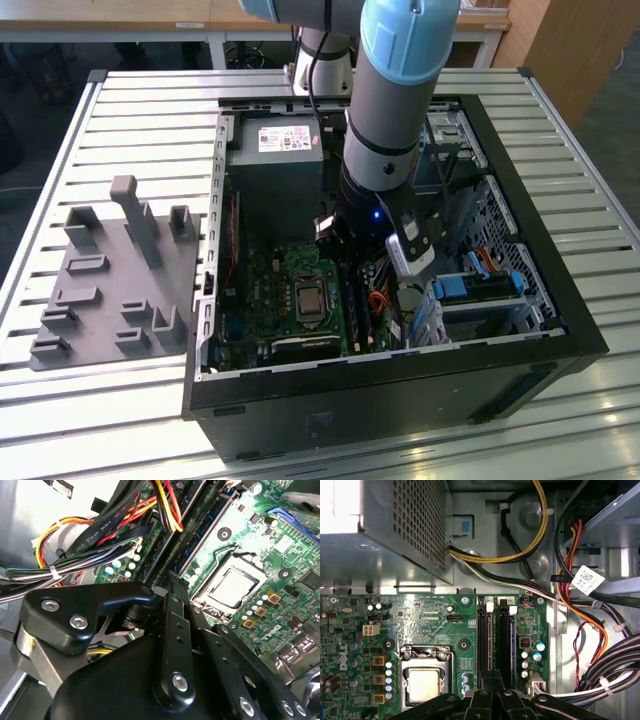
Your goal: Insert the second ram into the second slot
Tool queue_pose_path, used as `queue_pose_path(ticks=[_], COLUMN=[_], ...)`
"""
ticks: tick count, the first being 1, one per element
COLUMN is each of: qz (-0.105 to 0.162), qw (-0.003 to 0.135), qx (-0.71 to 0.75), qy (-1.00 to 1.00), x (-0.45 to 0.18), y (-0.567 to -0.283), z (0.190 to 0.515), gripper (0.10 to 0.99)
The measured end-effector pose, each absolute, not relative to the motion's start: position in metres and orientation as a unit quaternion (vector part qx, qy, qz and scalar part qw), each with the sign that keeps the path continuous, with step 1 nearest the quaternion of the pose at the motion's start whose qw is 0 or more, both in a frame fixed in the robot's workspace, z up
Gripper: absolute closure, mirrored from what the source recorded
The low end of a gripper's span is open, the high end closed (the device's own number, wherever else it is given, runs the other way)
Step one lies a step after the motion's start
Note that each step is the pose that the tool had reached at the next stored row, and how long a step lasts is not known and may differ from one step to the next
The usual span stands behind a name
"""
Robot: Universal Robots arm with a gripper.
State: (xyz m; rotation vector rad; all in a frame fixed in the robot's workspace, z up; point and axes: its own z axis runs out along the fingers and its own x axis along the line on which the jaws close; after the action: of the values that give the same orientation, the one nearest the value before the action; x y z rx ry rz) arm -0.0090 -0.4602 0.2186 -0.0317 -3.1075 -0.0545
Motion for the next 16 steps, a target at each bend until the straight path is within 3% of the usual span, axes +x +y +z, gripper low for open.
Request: queue_pose_path(ticks=[10,16], qz=[-0.017,-0.018], qw=[0.017,0.017], qx=[-0.010,-0.010], qy=[-1.000,-1.000], x=[-0.009,-0.009], y=[-0.460,-0.460], z=[0.215,0.232], gripper=[0.980,0.980])
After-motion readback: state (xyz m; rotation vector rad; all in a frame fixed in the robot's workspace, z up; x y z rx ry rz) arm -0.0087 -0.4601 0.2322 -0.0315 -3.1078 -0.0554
